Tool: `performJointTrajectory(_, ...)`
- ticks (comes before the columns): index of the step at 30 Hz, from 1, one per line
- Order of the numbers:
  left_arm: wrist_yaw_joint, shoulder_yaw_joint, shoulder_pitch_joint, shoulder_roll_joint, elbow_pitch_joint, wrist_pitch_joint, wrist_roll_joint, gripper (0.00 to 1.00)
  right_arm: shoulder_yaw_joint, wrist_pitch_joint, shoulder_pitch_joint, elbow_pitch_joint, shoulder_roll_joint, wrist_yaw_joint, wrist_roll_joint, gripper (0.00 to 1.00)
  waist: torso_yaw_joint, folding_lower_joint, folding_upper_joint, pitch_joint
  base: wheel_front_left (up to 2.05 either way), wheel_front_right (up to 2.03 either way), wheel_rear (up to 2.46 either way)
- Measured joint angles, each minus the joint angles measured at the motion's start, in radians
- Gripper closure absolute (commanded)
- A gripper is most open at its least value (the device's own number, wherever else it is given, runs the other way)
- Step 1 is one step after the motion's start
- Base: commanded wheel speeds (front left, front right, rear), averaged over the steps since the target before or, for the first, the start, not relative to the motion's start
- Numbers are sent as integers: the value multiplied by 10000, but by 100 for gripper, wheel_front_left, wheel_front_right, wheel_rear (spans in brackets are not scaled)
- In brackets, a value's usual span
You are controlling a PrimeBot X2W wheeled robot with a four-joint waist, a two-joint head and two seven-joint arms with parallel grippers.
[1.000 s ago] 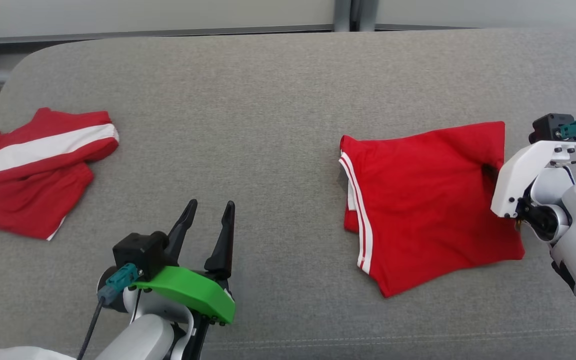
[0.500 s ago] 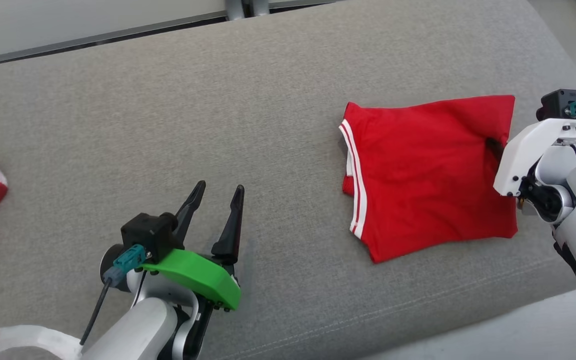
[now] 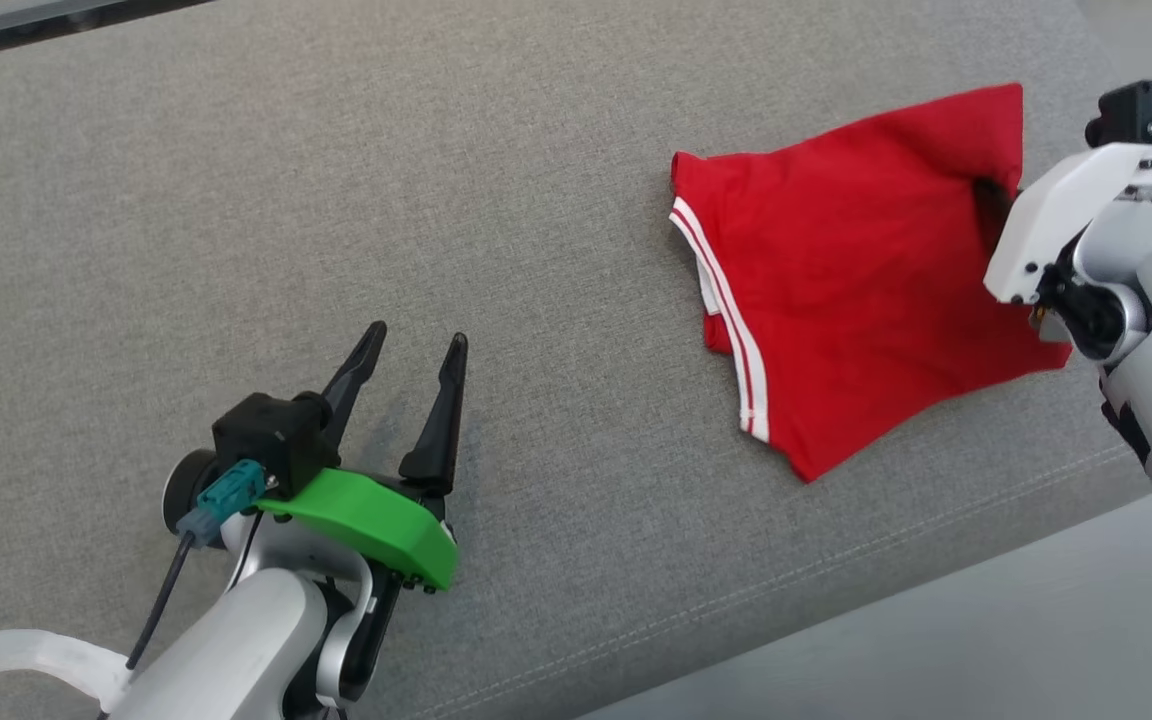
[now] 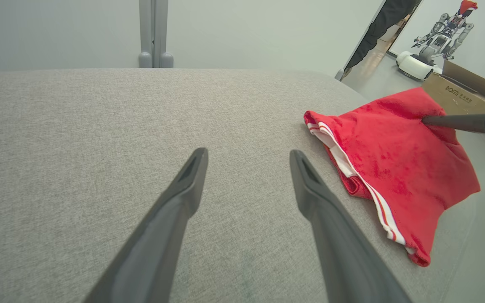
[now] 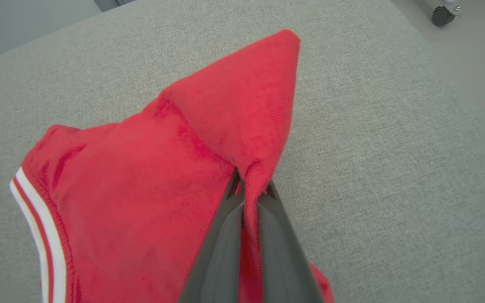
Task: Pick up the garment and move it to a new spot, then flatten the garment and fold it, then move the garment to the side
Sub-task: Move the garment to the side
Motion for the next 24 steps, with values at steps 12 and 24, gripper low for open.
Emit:
performJointTrajectory(12,364,84,-472,531,-1231,466,387,0,-543,-261,-2030,1106,-830,2,-504,100,380,0,0,894,0,0,0)
performJointTrajectory(24,660,-150,-1232,756,-2305,1097,1020,0,-1225,-886,-3048,2485,-1708,2,-813,100,567,0,0,1947,0,0,0)
